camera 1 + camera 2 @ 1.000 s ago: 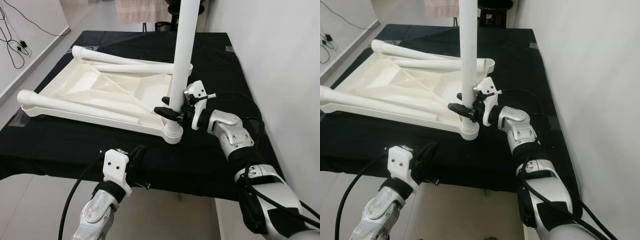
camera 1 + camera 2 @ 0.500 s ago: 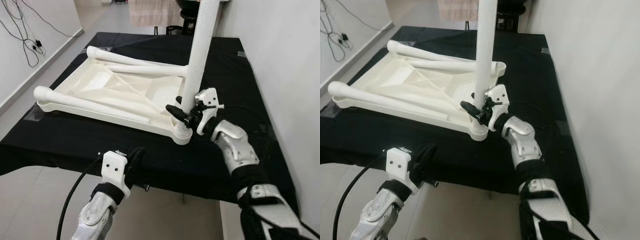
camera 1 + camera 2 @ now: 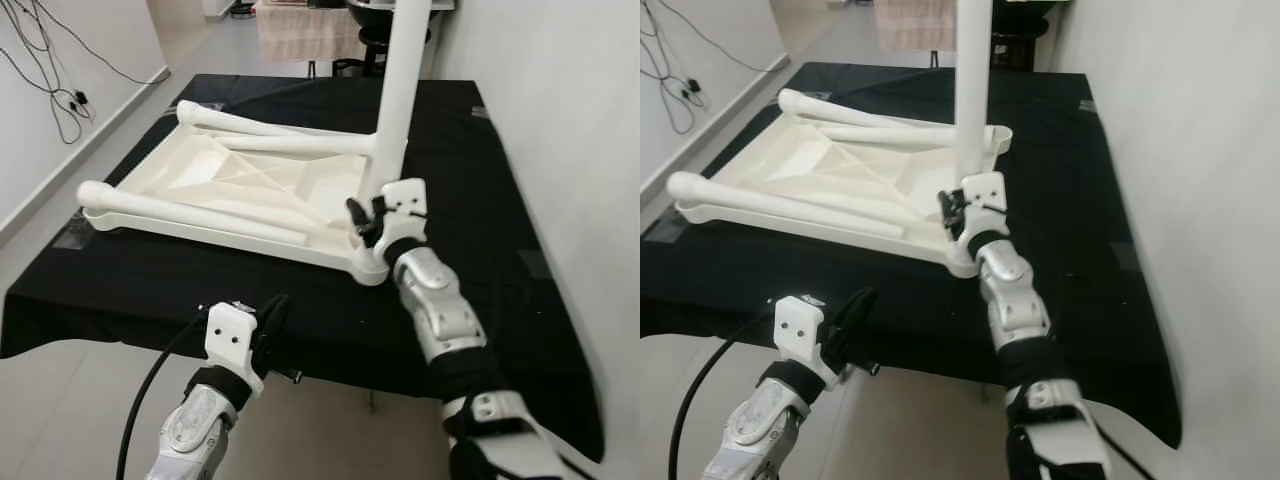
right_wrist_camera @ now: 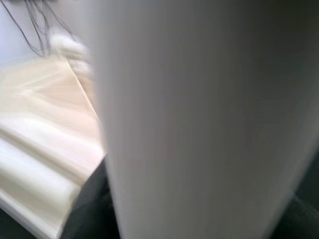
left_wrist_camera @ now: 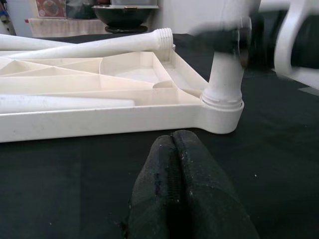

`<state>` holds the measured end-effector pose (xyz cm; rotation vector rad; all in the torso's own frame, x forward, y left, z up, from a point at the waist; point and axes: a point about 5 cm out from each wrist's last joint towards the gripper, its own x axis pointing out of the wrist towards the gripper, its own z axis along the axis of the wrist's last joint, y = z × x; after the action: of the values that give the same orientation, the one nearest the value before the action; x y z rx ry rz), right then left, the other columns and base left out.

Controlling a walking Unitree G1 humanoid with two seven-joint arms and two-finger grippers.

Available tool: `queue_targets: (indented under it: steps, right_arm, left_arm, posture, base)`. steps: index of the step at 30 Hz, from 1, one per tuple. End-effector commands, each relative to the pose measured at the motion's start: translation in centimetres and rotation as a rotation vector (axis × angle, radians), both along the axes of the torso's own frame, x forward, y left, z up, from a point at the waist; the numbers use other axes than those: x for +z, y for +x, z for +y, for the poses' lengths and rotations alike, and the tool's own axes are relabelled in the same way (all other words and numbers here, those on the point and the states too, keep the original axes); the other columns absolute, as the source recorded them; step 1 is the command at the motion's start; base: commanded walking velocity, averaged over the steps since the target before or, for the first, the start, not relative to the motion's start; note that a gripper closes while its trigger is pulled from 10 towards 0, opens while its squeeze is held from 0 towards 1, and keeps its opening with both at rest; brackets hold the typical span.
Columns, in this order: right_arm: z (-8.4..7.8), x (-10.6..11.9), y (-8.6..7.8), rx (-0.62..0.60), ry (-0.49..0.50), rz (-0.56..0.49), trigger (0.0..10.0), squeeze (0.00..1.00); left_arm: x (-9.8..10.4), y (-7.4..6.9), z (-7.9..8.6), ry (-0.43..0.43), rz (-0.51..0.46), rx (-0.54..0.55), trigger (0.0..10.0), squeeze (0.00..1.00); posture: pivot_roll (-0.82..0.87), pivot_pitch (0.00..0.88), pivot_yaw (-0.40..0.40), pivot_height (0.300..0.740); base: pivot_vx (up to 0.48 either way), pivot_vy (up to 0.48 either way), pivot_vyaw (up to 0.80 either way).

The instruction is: Building children table

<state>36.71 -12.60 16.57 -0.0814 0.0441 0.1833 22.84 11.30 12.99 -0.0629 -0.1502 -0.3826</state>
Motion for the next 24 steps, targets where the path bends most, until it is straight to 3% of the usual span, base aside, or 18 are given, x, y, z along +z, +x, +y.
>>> queue_targets:
  steps: [1,2,3,7,8,10,12,15,18,19,20,21,22,24]
  right_arm:
    - [-0.6,-1.6,-0.5,-0.028,-0.017,0.096,10.0,0.50]
    - [-0.6,-1.6,-0.5,-0.028,-0.017,0.096,10.0,0.50]
    - [-0.6,-0.7,0.0,0.063,-0.005,0.079,10.0,1.00]
    - [-0.7,-0.2,0.3,0.103,0.005,0.062,10.0,1.00]
    - [-0.9,0.5,0.8,0.153,0.036,0.041,10.0,0.00]
    - [-1.3,1.3,1.2,0.195,0.053,0.014,10.0,0.00]
    - [-1.7,2.7,1.8,0.331,0.073,-0.031,10.0,0.00]
    - [-1.6,2.9,1.8,0.370,0.084,-0.029,10.0,0.00]
    - [-1.2,3.0,1.5,0.489,0.067,-0.025,10.0,0.00]
    - [-0.8,3.5,1.5,0.572,0.065,-0.036,8.2,0.00]
    - [-0.8,3.7,1.5,0.587,0.070,-0.041,8.2,0.00]
    - [-0.7,3.9,1.5,0.599,0.081,-0.050,3.1,0.00]
    - [-0.7,4.1,1.6,0.610,0.093,-0.058,0.0,0.00]
    - [-0.7,4.1,1.6,0.610,0.093,-0.058,0.0,0.00]
  left_arm:
    - [-0.3,0.0,0.2,0.008,0.018,0.005,10.0,0.00]
    - [-0.3,0.0,0.2,0.008,0.018,0.005,10.0,0.00]
    - [-0.4,0.0,0.1,0.007,0.019,0.002,10.0,0.00]
    - [-0.4,0.0,0.1,0.007,0.019,0.001,10.0,0.00]
    - [-0.4,0.0,0.0,0.006,0.019,0.000,10.0,0.00]
    - [-0.4,0.0,0.0,0.005,0.019,0.000,10.0,0.00]
    - [-0.4,0.0,0.0,0.004,0.018,0.001,10.0,0.00]
    - [-0.4,0.1,0.0,0.004,0.018,0.001,10.0,0.00]
    - [-0.4,0.1,0.0,0.003,0.018,0.001,10.0,0.00]
    - [-0.4,0.1,-0.1,0.003,0.019,0.001,10.0,0.00]
    - [-0.5,0.1,-0.1,0.003,0.019,0.001,10.0,0.00]
    - [-0.5,0.1,-0.1,0.002,0.020,0.000,10.0,0.00]
    - [-0.5,0.1,-0.1,0.002,0.020,0.000,10.0,0.00]
    - [-0.5,0.1,-0.1,0.002,0.020,0.000,10.0,0.00]
  posture:
    - [0.14,0.124,-0.008,0.740]
    - [0.14,0.124,-0.008,0.740]
    - [0.14,0.124,-0.010,0.740]
    - [0.14,0.124,-0.012,0.740]
    - [0.14,0.124,-0.012,0.740]
    - [0.14,0.123,-0.016,0.740]
    - [0.14,0.121,-0.016,0.740]
    - [0.14,0.122,-0.017,0.740]
    - [0.14,0.119,-0.018,0.740]
    - [0.13,0.118,-0.017,0.740]
    - [0.13,0.118,-0.017,0.740]
    - [0.13,0.118,-0.017,0.740]
    - [0.13,0.117,-0.015,0.740]
    - [0.13,0.117,-0.015,0.740]
  base:
    - [0.000,0.000,0.00]
    - [0.000,0.000,0.00]
    - [0.000,0.000,0.00]
    - [0.000,0.000,0.00]
    - [0.000,0.000,0.00]
    - [0.000,0.000,0.00]
    - [0.000,0.000,0.00]
    - [0.000,0.000,0.00]
    - [0.000,0.000,0.00]
    - [0.000,0.000,0.00]
    - [0.000,0.000,0.00]
    - [0.000,0.000,0.00]
    - [0.000,0.000,0.00]
    - [0.000,0.000,0.00]
